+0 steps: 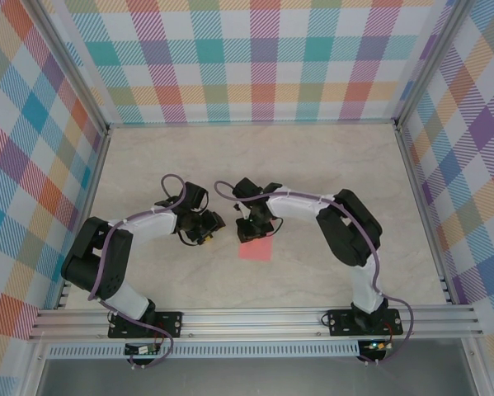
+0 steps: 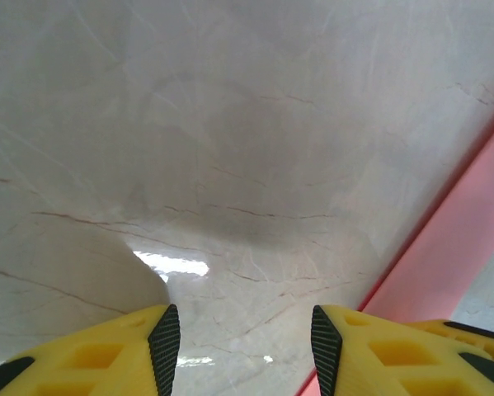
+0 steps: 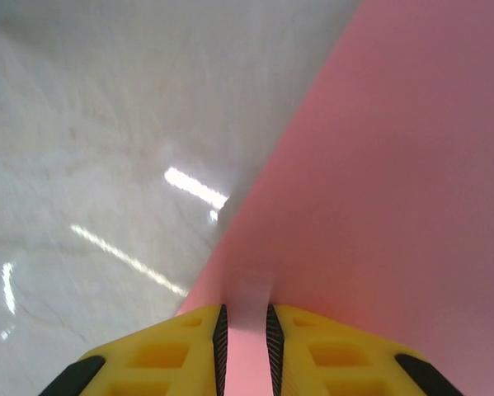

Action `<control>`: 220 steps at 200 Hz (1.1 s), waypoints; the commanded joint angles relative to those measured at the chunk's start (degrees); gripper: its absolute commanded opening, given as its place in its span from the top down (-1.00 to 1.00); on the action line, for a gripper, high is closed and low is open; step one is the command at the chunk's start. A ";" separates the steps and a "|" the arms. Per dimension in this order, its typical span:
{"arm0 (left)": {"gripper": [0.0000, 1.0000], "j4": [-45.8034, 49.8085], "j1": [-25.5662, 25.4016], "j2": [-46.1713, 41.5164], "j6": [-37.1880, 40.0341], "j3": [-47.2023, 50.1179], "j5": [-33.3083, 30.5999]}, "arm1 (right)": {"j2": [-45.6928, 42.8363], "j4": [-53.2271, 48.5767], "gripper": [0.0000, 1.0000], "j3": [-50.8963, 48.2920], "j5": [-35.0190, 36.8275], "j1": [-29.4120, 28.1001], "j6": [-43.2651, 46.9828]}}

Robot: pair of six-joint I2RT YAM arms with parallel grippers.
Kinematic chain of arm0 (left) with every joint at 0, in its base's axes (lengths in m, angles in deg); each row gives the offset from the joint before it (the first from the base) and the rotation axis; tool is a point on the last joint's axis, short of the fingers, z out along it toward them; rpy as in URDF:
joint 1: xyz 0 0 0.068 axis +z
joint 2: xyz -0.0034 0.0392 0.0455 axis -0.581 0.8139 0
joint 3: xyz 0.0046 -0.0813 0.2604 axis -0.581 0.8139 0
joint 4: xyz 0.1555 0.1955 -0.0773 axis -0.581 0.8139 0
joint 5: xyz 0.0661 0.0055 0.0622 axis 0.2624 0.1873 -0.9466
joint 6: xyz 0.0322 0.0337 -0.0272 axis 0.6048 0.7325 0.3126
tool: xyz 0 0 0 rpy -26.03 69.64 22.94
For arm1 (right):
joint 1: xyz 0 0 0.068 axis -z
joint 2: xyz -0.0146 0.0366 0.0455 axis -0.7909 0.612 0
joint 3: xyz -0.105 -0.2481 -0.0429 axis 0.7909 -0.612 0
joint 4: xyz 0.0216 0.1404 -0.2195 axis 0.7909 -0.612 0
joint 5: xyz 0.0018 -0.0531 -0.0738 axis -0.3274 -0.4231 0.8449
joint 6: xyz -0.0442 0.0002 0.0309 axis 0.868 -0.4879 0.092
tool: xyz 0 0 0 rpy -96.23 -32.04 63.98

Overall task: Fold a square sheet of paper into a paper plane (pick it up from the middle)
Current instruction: Move the paper to the center of the table, then third fold the triangle at the center of the table.

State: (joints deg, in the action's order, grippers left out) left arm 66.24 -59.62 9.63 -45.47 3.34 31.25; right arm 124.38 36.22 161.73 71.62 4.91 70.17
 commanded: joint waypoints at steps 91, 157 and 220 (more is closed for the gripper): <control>0.50 -18.07 -9.07 5.33 -0.76 -4.39 13.88 | -27.75 8.23 -0.13 -19.55 -5.23 8.05 -15.40; 0.72 -11.62 -11.85 12.57 1.25 -8.56 7.93 | -33.33 17.12 -0.26 -31.94 -12.35 12.96 -26.11; 0.79 -4.84 -12.00 15.96 3.30 -9.35 3.06 | -30.80 18.48 -0.13 -34.51 -13.05 13.08 -29.73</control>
State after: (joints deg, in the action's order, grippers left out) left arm 56.82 -71.40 23.20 -43.66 -5.11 37.13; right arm 92.23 53.03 128.14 60.37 17.74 42.61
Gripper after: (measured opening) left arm 0.108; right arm 0.583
